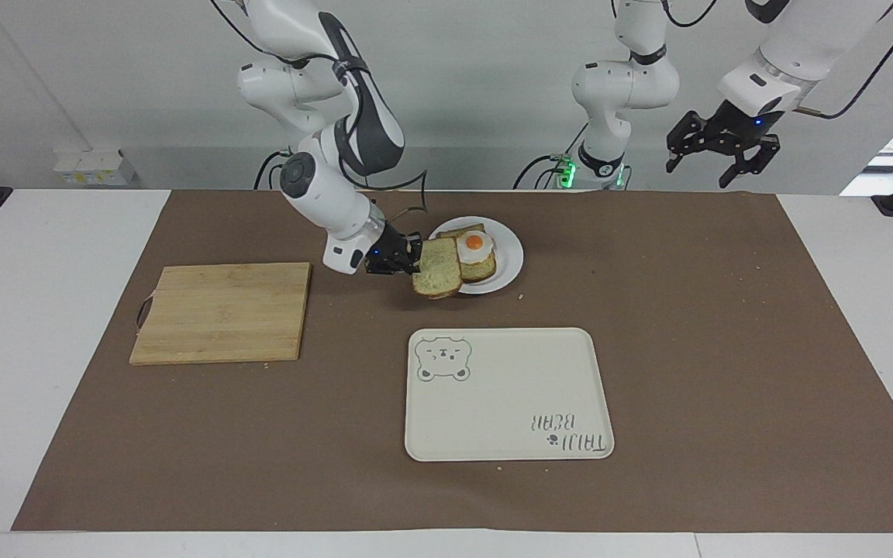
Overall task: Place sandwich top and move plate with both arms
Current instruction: 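Carry the bread slice with the right gripper onto the egg toast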
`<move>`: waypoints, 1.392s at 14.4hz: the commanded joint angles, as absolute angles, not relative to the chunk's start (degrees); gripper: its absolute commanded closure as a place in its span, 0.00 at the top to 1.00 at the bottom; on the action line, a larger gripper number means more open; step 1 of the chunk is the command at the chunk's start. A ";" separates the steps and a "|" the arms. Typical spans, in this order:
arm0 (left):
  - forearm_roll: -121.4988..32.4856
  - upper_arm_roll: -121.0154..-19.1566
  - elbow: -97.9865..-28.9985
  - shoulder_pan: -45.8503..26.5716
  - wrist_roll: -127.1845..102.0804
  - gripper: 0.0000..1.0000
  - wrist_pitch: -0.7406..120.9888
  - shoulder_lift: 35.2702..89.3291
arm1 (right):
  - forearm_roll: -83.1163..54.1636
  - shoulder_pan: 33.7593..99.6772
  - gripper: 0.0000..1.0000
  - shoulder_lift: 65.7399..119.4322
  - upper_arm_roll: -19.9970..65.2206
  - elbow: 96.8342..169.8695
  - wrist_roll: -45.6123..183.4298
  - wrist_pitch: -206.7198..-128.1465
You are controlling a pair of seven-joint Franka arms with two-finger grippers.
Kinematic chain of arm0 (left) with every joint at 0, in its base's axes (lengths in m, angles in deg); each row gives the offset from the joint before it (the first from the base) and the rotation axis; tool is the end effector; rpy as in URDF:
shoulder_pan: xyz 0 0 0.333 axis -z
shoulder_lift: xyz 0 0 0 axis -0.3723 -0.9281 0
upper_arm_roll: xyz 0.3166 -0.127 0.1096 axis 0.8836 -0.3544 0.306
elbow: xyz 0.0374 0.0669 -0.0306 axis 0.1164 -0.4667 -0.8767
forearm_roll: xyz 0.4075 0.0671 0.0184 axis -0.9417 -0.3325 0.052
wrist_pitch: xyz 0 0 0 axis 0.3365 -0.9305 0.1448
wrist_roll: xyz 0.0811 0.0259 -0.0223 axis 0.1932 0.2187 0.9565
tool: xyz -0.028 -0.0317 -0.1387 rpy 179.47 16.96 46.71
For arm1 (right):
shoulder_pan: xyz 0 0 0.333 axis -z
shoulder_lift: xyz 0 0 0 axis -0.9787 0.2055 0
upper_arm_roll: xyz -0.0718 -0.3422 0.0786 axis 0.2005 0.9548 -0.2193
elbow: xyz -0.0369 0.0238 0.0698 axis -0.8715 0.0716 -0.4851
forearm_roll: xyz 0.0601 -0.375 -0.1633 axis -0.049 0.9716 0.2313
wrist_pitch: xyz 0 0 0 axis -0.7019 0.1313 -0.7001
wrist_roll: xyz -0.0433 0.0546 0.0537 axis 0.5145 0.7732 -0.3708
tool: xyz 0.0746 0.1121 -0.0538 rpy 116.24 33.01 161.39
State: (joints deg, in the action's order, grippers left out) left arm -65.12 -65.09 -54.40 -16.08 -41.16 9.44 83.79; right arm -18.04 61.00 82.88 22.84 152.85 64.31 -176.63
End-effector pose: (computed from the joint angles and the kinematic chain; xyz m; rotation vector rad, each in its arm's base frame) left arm 0.4956 -0.0431 0.6478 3.0191 -0.4561 -0.0128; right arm 0.5099 0.2672 0.3553 -2.6388 -0.3609 0.1146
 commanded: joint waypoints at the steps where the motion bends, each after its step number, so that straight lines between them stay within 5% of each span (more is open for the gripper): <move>1: -68.59 -64.86 -45.11 -15.35 -41.09 1.00 5.96 78.53 | -19.57 58.03 0.00 82.16 23.05 153.79 64.25 -177.80; 4: -68.59 -64.60 -39.21 -15.88 -41.09 1.00 1.03 75.97 | -19.57 54.07 0.00 83.48 23.05 154.23 64.25 -178.51; 10: -71.31 -64.77 -38.67 -15.62 -41.71 1.00 -0.12 75.96 | -19.57 50.46 0.02 86.30 23.13 154.49 64.86 -179.64; 11: -71.31 -64.69 -38.67 -15.62 -41.71 1.00 -0.21 75.96 | -19.48 50.54 0.99 86.47 23.22 154.41 65.48 -179.56; 20: -70.43 -64.69 -39.46 -15.88 -41.71 1.00 0.05 77.02 | -15.89 60.90 1.00 83.31 23.92 145.80 65.75 -167.53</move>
